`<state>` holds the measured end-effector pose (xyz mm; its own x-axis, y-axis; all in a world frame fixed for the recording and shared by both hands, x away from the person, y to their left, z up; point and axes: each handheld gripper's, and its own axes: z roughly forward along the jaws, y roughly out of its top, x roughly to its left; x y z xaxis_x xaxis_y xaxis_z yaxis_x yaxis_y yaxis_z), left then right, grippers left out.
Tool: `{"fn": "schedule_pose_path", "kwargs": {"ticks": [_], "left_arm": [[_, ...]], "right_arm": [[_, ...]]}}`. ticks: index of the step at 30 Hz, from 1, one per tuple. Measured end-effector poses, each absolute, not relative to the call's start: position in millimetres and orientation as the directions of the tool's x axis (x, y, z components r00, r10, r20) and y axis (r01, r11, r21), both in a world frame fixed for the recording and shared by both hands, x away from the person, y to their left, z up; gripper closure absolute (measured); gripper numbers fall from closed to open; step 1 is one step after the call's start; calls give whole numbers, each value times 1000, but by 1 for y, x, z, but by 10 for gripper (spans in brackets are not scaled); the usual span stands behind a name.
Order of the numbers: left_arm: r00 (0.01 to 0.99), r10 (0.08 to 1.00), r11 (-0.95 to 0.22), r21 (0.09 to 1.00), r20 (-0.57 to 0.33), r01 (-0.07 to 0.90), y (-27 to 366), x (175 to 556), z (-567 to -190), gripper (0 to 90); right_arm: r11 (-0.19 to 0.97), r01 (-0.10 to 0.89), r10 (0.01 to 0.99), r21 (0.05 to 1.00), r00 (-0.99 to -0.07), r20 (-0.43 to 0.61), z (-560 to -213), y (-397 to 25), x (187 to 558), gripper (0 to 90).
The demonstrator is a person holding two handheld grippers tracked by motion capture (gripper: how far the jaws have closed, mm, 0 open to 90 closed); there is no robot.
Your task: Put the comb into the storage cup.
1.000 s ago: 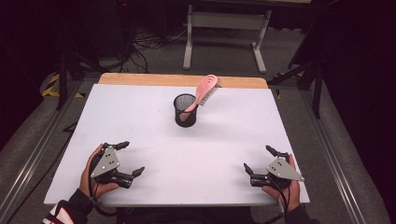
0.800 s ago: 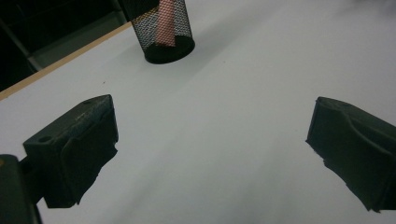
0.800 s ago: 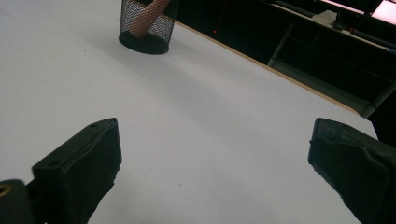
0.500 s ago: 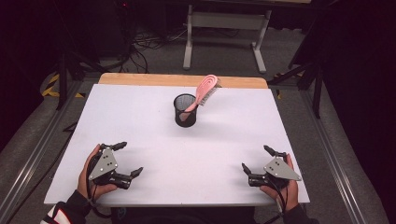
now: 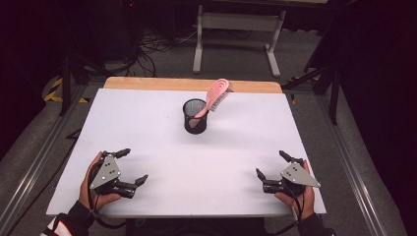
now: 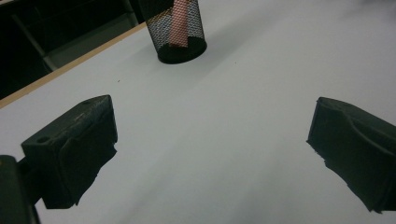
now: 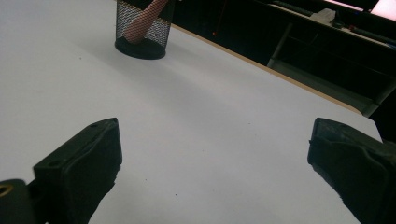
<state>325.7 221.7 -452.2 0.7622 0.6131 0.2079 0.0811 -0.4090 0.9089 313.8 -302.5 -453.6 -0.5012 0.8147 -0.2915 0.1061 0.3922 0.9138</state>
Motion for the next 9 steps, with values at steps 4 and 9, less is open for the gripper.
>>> {"fn": "schedule_pose_path", "kwargs": {"ticks": [4,9], "left_arm": [[764,610,-413,907,209,82,220,328,-452,24],[761,619,-400,912,193,93,220,330,-452,24]], "right_arm": [[409,109,805,906,-511,-302,-455,-300,314,36],[415,108,803,903,-509,-308,-455,-298,313,35]]}}
